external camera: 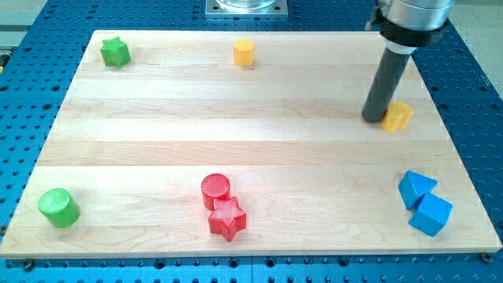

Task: Separate the blue blocks

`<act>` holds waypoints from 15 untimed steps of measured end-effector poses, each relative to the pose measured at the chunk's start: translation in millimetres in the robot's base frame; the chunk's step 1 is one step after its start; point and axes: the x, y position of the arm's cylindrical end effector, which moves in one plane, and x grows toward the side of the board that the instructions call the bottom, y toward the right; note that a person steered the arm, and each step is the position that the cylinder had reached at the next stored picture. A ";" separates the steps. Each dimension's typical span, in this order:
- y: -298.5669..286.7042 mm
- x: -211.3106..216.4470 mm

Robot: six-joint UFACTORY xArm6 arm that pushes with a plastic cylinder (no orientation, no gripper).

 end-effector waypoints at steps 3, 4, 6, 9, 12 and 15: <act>-20.2 0.9; -71.8 10.8; -60.6 106.1; -40.9 154.4; -57.0 208.0; -40.0 207.1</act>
